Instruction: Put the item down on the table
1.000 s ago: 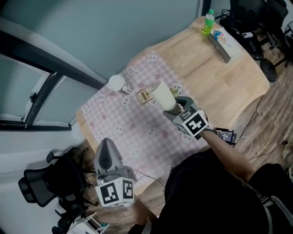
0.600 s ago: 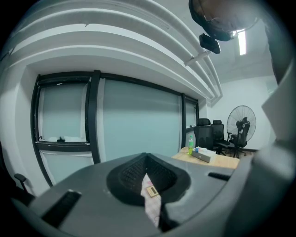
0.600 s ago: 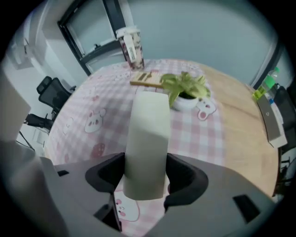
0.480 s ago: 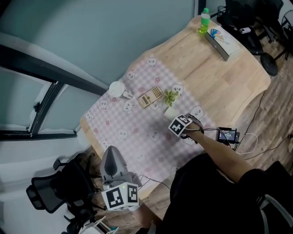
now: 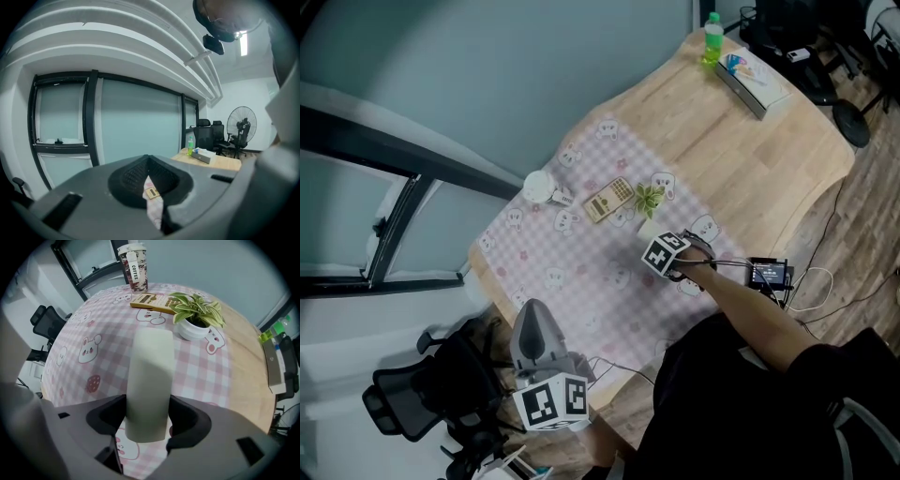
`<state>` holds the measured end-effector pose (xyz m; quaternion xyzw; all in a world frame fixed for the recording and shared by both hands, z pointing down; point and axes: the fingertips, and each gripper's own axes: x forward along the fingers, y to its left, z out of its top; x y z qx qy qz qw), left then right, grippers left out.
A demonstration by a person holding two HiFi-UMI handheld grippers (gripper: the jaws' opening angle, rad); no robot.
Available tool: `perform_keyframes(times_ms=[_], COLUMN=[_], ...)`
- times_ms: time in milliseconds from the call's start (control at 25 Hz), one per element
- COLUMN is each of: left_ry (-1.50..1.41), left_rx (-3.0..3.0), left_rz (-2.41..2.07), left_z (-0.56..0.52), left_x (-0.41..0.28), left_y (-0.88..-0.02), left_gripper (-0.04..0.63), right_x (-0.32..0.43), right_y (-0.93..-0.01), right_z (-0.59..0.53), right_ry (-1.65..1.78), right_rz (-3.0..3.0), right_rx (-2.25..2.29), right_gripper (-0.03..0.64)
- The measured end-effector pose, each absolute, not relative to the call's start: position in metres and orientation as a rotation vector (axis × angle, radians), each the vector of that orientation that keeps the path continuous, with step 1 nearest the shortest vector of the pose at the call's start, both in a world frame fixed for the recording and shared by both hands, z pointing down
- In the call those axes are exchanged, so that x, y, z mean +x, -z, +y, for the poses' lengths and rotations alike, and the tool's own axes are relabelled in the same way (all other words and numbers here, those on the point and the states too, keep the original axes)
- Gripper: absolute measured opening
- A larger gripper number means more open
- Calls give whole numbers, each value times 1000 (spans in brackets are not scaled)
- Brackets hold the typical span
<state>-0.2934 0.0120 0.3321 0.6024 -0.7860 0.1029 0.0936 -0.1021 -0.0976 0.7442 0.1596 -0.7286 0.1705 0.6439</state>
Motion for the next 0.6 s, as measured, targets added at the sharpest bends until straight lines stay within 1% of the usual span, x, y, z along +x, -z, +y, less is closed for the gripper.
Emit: perform_keyframes(times_ms=[440,480,520,560,600], left_ry=[-301,-298,-295,-292,-289], left_rx=[1788,1787,1786,1785,1784], left_rz=[-2339,-2342,-2345,-2348,-2350], left_z=[15,16,17,18,18], left_x=[-294,-295,-295,-296,-296], left_y=[-332,-332,-331,-330,-329], left_gripper=[-2,-2,-2,-2,-2], right_x=[-103,-105,-106,-106,-105], right_y=[-745,-746,-747,-747,-748], right_z=[-93,-89,-86,-86,-86], right_ry=[-374,-374,-375,-377,-381], right_rz=[-1663,-1666,-1673,-1682,-1690], right_rx=[337,327,329,345,366], right_gripper=[301,320,403,433,437])
